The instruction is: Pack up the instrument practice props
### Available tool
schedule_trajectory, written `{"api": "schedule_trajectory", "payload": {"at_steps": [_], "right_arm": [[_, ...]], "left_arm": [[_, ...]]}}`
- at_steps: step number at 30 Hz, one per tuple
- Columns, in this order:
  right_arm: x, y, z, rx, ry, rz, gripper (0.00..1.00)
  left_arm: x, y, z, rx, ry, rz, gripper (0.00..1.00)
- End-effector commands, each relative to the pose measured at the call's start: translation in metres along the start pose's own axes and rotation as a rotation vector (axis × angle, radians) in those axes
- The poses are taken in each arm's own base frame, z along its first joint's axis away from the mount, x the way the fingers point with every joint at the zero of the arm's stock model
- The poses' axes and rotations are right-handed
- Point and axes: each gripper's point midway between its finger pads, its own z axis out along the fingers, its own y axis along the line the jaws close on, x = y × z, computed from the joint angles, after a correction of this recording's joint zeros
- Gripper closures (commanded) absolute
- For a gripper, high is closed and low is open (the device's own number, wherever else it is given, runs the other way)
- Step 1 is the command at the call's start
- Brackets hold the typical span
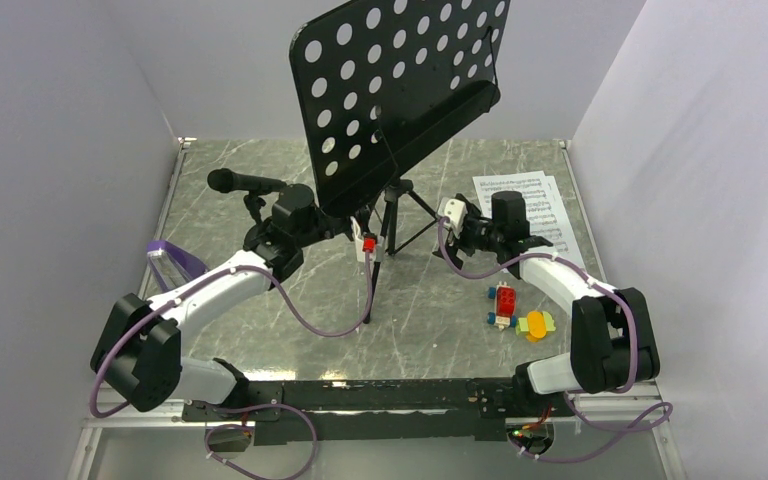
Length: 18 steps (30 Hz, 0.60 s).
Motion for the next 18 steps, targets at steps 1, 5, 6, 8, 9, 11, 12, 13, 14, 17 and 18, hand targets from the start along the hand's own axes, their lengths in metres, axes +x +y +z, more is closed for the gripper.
{"api": "schedule_trajectory", "payload": {"at_steps": [1,5,6,8,9,11,12,13,14,17,18], "right_arm": [[-0.012,-0.010,-0.004,0.036,-0.041,-0.029,0.02],[-0.012,-0.009,-0.004,0.034,-0.041,-0.026,0.02],[-0.011,-0.009,-0.004,0.033,-0.039,-0.024,0.02],[-0.011,-0.008,-0.004,0.033,-0.037,-0.021,0.02],[-0.010,-0.008,-0.004,0.031,-0.036,-0.019,0.02],[-0.009,-0.008,-0.004,0.034,-0.032,-0.013,0.02],[-0.008,-0.007,-0.004,0.034,-0.031,-0.008,0.02],[-0.008,-0.008,-0.004,0.036,-0.030,-0.006,0.02],[-0.007,-0.008,-0.005,0.035,-0.028,-0.001,0.02],[-0.006,-0.008,-0.005,0.034,-0.023,0.004,0.02],[-0.005,-0.008,-0.005,0.036,-0.020,0.007,0.02]], "left_arm": [[-0.014,0.023,0.004,-0.020,-0.052,-0.013,0.73],[-0.009,0.012,0.003,0.024,-0.015,-0.171,0.87],[-0.008,0.007,0.002,0.034,-0.010,-0.207,0.90],[-0.010,0.006,-0.001,0.016,-0.011,-0.299,0.93],[-0.012,0.006,-0.001,0.006,-0.016,-0.354,0.95],[-0.015,0.008,-0.002,-0.019,-0.017,-0.489,0.98],[-0.015,0.007,-0.003,-0.021,-0.015,-0.562,0.98],[-0.019,0.005,-0.003,-0.013,-0.029,-0.646,0.98],[-0.021,0.004,-0.003,-0.007,-0.041,-0.707,0.98],[-0.031,-0.002,-0.002,0.030,-0.078,-0.852,0.99],[-0.032,-0.005,-0.001,0.051,-0.074,-0.895,0.99]]}}
